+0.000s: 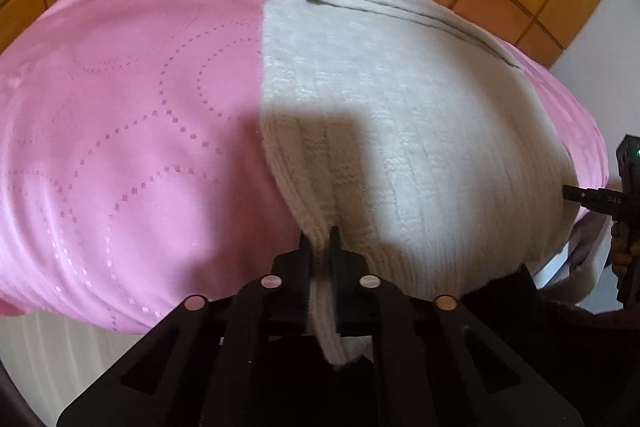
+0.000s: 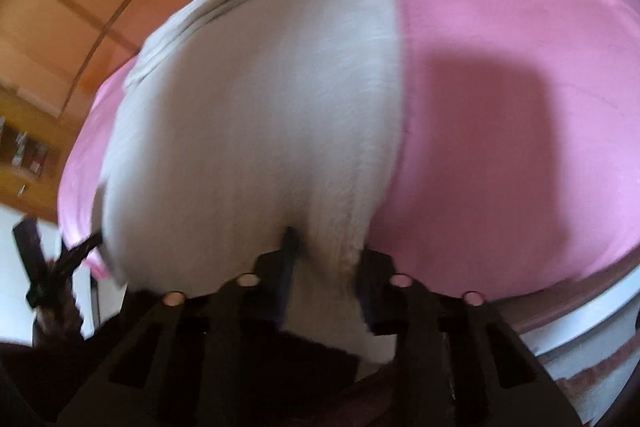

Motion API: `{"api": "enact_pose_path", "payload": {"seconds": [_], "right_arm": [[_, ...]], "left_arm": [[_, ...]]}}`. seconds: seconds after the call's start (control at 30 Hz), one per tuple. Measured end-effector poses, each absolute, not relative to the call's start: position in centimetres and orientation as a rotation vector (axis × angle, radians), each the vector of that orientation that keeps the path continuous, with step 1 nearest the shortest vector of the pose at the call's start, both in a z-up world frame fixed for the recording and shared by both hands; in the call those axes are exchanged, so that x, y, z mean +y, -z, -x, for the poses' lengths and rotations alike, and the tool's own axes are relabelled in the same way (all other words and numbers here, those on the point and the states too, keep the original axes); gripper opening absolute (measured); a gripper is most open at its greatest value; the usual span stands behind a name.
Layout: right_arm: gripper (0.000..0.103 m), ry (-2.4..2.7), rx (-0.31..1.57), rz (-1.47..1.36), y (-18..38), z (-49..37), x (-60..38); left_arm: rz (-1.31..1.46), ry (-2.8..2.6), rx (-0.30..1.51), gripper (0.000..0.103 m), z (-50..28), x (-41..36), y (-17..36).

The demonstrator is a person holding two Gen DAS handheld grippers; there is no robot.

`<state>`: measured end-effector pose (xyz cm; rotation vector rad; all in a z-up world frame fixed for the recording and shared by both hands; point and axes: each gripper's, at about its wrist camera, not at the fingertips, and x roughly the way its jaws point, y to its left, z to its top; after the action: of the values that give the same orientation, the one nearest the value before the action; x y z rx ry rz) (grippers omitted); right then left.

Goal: Fold small clothes

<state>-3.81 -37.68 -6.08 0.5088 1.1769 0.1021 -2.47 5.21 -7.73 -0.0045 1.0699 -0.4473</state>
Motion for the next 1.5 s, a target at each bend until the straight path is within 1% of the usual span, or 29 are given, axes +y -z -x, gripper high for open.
{"api": "enact_pose_path", "payload": {"seconds": [0.1,0.2,0.33,0.47,0.67,0.73,0.8,0.87,0.93,0.97,1.0,1.03,1.1,1.23,1.27,1.3,1.33,1.4,1.47,1.5], "right_arm": [[0.014,-0.175,1.135,-0.503,4.4,2.7,-37.0],[0.013,-0.202,1.039,-0.57,2.1,1.6,-37.9],[0.013,-0.169,0.975,-0.602,0.2,-1.4,-39.2],[0.013,-0.116,0.959,-0.64,0.7,-4.5,-40.8],[0.014,-0.053,0.965,-0.724,2.3,-9.1,-43.4],[0.022,-0.027,0.962,-0.742,2.6,-10.1,-44.2],[0.051,-0.001,0.927,-0.793,2.4,-10.8,-45.5],[0.06,0.029,0.889,-0.809,2.0,-10.6,-46.8],[0.065,0.045,0.853,-0.826,1.4,-10.1,-48.0],[0.071,0.056,0.84,-0.83,1.2,-9.7,-48.6],[0.074,0.063,0.833,-0.832,1.1,-9.5,-48.9],[0.074,0.069,0.826,-0.833,1.0,-9.0,-49.3],[0.075,0.076,0.82,-0.828,0.9,-7.7,-49.8],[0.076,0.053,0.865,-0.77,1.7,-5.0,-49.0],[0.076,0.036,0.888,-0.742,2.2,-4.5,-48.2],[0.076,0.025,0.907,-0.72,2.7,-4.4,-47.4],[0.076,0.015,0.926,-0.698,3.2,-4.4,-46.7],[0.076,-0.008,0.953,-0.658,4.2,-5.0,-44.9],[0.075,0.001,0.96,-0.581,4.7,-5.8,-43.3],[0.07,0.018,0.96,-0.531,4.7,-6.3,-42.6]], "left_arm": [[0.061,0.481,1.061,0.005,1.8,5.8,6.7],[0.191,0.542,1.026,0.004,0.4,6.6,4.9],[0.322,0.594,0.937,0.004,-2.2,6.9,2.7],[0.336,0.578,0.908,0.004,-5.8,5.5,2.0],[0.399,0.495,0.972,0.004,-13.2,4.2,3.4],[0.434,0.469,0.996,0.004,-15.2,4.3,3.8],[0.454,0.431,0.999,0.004,-16.3,4.7,4.0],[0.472,0.404,1.006,0.004,-16.9,5.1,4.2],[0.484,0.389,1.015,0.01,-17.3,5.7,4.5],[0.491,0.374,1.015,0.014,-17.3,6.3,4.7],[0.491,0.349,1.004,0.026,-17.1,6.9,4.5],[0.49,0.315,0.989,0.039,-16.7,7.7,4.5],[0.499,0.286,0.97,0.046,-15.9,9.0,4.5],[0.424,0.383,0.977,0.047,-13.8,9.4,5.1],[0.396,0.408,0.981,0.05,-13.3,9.1,5.3],[0.36,0.46,0.997,0.063,-12.4,8.3,5.9],[0.346,0.484,1.01,0.071,-11.9,7.9,6.3],[0.323,0.484,1.028,0.071,-10.9,7.1,7.2],[0.279,0.466,0.996,0.071,-10.1,6.2,7.3],[0.271,0.476,0.994,0.053,-10.2,5.8,7.3]]}}
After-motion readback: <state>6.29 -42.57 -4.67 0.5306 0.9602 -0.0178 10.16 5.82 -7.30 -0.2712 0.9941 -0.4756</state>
